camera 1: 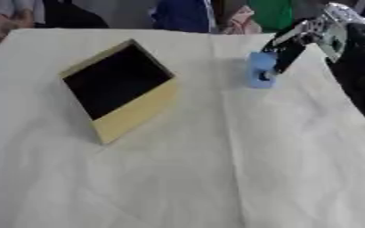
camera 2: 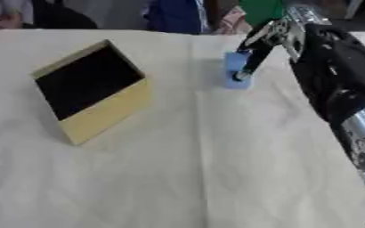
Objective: Pick up objects on the table and place them in the box.
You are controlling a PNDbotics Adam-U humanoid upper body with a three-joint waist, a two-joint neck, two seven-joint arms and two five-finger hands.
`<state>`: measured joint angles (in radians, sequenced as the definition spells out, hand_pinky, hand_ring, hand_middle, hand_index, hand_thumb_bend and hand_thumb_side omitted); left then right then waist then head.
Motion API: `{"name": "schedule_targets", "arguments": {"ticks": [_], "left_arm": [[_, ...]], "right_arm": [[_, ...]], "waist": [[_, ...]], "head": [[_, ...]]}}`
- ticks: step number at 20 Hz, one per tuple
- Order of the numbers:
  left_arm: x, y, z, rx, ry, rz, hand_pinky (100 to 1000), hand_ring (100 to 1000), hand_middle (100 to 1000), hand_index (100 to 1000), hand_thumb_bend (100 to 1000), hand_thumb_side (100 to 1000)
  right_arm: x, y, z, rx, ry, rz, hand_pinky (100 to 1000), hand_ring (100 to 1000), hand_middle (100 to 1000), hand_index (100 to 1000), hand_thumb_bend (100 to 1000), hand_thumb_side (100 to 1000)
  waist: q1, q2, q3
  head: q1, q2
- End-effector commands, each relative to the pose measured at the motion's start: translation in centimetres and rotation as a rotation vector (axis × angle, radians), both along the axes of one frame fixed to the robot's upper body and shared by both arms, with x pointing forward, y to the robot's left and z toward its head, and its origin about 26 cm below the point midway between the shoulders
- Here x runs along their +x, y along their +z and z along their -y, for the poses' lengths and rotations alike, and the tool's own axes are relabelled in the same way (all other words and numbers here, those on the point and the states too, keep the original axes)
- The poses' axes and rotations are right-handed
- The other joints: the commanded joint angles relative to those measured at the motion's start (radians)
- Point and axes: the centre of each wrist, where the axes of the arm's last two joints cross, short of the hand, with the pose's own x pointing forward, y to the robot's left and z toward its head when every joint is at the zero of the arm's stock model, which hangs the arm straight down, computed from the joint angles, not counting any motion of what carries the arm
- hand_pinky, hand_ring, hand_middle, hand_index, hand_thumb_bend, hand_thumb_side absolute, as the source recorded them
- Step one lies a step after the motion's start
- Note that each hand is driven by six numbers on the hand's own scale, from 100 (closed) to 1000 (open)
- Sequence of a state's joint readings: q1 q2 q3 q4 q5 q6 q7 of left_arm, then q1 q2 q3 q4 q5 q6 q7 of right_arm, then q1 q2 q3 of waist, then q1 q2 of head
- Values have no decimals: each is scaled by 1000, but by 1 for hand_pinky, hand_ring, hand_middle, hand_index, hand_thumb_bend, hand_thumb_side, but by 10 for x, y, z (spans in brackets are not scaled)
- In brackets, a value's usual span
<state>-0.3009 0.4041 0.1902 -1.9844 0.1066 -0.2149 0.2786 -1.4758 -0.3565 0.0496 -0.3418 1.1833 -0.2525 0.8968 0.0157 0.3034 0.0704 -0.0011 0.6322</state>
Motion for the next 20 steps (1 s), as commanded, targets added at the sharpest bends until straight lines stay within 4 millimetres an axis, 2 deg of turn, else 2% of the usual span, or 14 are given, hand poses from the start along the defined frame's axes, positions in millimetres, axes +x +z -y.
{"name": "schedule_targets", "arguments": {"ticks": [1, 4, 13, 20], "left_arm": [[-3, 9, -2, 15, 3, 31, 652, 576, 574, 861, 100, 895], [-3, 9, -3, 15, 4, 30, 652, 576, 574, 861, 100, 896], [-3, 9, -3, 15, 5, 31, 652, 577, 574, 861, 100, 894], [-3, 10, -3, 17, 2, 31, 653, 578, 575, 861, 100, 893]], "right_arm": [[-3, 23, -2, 11, 13, 50, 900, 923, 901, 1000, 147, 530], [-4, 27, -3, 17, 11, 64, 890, 913, 879, 973, 100, 535], [-8, 45, -8, 41, 23, 117, 884, 908, 871, 956, 100, 524], [-17, 75, -37, 68, 105, 205, 882, 903, 860, 944, 100, 486]], "waist": [[0, -18, 2], [0, -19, 2], [0, -25, -1], [0, -31, 1]], "head": [[4, -1], [5, -2], [8, 1], [3, 2]]}}
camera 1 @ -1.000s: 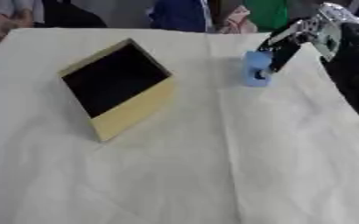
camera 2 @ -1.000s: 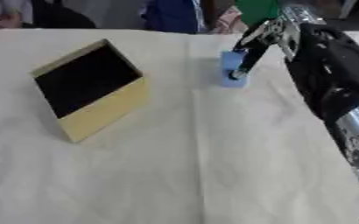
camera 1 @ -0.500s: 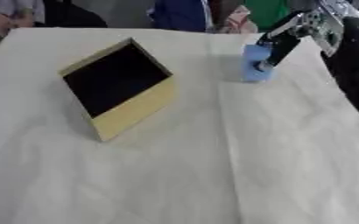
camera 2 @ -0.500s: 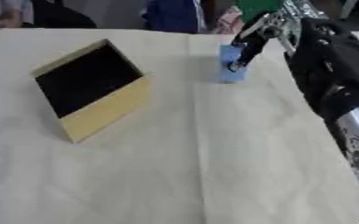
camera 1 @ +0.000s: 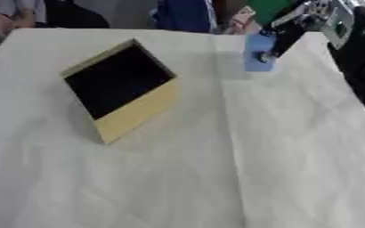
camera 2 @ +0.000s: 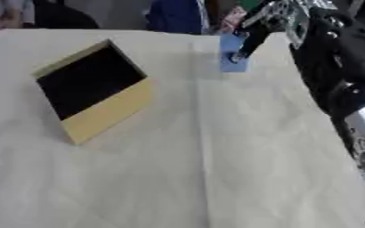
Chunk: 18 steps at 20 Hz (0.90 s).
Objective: Pick up objects on the table and place them in the box.
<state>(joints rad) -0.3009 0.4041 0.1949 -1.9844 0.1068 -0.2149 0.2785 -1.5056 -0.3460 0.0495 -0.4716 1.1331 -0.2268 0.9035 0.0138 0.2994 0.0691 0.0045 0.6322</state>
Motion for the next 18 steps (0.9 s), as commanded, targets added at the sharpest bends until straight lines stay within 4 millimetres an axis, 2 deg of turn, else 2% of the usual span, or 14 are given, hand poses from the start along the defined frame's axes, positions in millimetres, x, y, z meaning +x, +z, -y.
{"name": "schedule_targets", "arguments": {"ticks": [1, 8, 18], "left_arm": [[-3, 9, -1, 19, -3, 30, 653, 578, 575, 861, 100, 893], [-2, 10, 0, 18, -13, 31, 653, 578, 575, 861, 100, 893], [0, 11, 5, 11, -40, 32, 652, 578, 575, 862, 100, 893]], "right_arm": [[-10, 35, -20, 17, 63, 90, 882, 902, 859, 943, 100, 485], [-22, 55, -71, 29, 187, 149, 878, 897, 850, 936, 100, 469], [-41, 53, -146, 57, 349, 159, 874, 892, 842, 935, 100, 457]], "waist": [[2, -28, 4], [1, -34, 12], [1, -33, 33]], "head": [[-3, 2], [-22, 5], [-63, 2]]}}
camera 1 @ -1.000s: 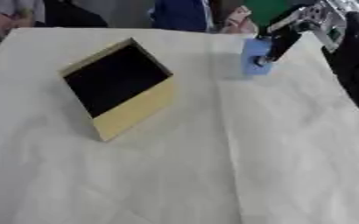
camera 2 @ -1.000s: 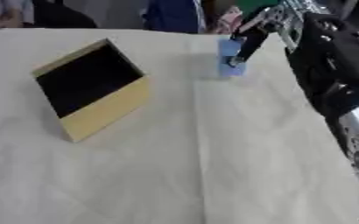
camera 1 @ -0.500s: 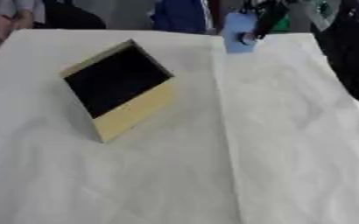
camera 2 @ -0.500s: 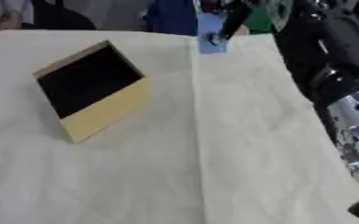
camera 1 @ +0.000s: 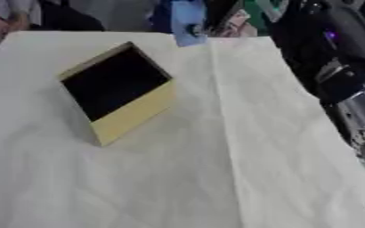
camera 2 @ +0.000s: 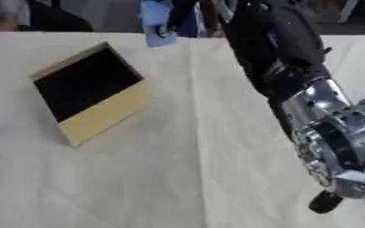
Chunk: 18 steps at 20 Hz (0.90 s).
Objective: Pick up objects on the table and place them in the box.
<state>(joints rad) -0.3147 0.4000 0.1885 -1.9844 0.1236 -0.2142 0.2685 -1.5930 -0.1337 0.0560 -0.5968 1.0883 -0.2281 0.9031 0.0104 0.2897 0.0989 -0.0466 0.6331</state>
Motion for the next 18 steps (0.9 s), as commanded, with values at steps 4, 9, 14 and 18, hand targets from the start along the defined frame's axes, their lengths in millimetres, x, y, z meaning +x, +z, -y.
{"name": "schedule_targets", "arguments": {"ticks": [4, 9, 14, 18], "left_arm": [[-1, 8, 3, 14, -21, 26, 651, 578, 574, 861, 100, 893], [-1, 9, 5, 8, -31, 28, 651, 577, 574, 860, 100, 894], [0, 9, 6, 5, -36, 29, 651, 577, 573, 860, 100, 894], [0, 9, 6, 4, -39, 28, 651, 576, 573, 861, 100, 894]], "right_arm": [[-17, 12, -38, 13, 91, 35, 873, 891, 840, 936, 100, 464], [-20, -6, -58, 10, 134, -2, 872, 890, 839, 941, 100, 480], [-22, -20, -72, -2, 159, -32, 872, 893, 849, 947, 100, 494], [-21, -31, -78, -32, 163, -51, 889, 930, 922, 1000, 100, 544]], "waist": [[3, -22, 12], [3, -21, 23], [2, -19, 30], [1, -18, 32]], "head": [[-25, -1], [-35, -6], [-41, -9], [-39, -11]]}}
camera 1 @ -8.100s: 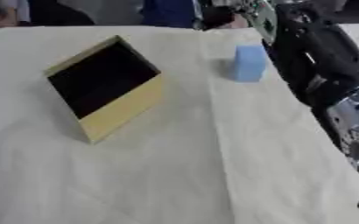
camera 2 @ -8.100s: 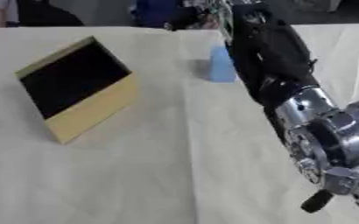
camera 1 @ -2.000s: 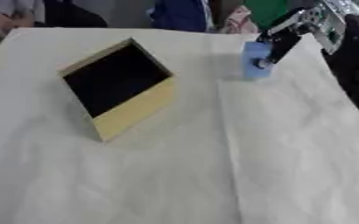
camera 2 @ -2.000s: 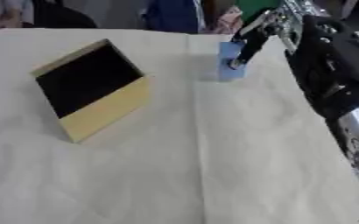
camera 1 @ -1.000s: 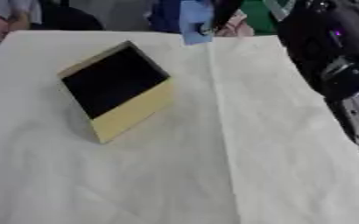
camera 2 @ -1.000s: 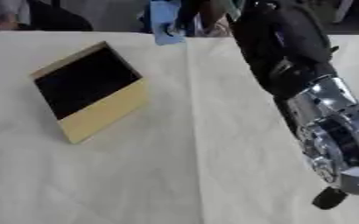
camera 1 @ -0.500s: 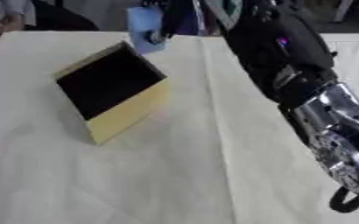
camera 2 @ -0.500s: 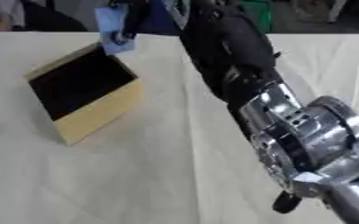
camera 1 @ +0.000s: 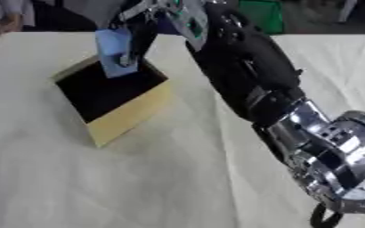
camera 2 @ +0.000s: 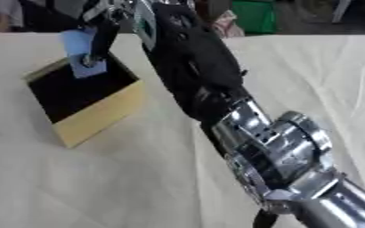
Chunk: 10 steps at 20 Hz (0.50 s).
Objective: Pick up objects on the table and place them in the box.
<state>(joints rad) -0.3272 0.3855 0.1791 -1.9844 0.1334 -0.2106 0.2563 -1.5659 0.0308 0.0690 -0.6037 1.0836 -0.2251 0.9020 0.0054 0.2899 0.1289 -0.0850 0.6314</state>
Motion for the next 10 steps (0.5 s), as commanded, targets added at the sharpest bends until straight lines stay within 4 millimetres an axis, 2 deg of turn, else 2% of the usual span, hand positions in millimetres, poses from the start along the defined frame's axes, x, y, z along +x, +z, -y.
{"name": "schedule_targets", "arguments": {"ticks": [1, 2, 4, 7, 10], "left_arm": [[-2, 8, 1, 12, -9, 28, 651, 576, 573, 861, 100, 894], [-2, 8, 1, 12, -9, 28, 651, 576, 573, 861, 100, 894], [-2, 8, 1, 11, -10, 27, 651, 576, 573, 861, 100, 894], [-2, 8, 1, 10, -10, 27, 651, 576, 572, 861, 100, 894], [-2, 8, 1, 9, -11, 26, 651, 576, 572, 861, 100, 894]], "right_arm": [[-3, 5, -6, -38, 14, 24, 900, 943, 949, 1000, 100, 560], [-2, 3, -7, -51, 13, 24, 908, 949, 963, 1000, 107, 572], [-1, -1, -8, -78, 4, 27, 929, 971, 1000, 1000, 182, 572], [0, -5, -9, -116, -14, 36, 950, 996, 1000, 1000, 275, 591], [0, -5, -9, -131, -25, 49, 954, 1000, 1000, 1000, 295, 594]], "waist": [[6, -18, 3], [6, -18, 4], [6, -18, 4], [6, -18, 5], [5, -18, 5]], "head": [[0, -10], [1, -10], [1, -12], [1, -14], [2, -16]]}}
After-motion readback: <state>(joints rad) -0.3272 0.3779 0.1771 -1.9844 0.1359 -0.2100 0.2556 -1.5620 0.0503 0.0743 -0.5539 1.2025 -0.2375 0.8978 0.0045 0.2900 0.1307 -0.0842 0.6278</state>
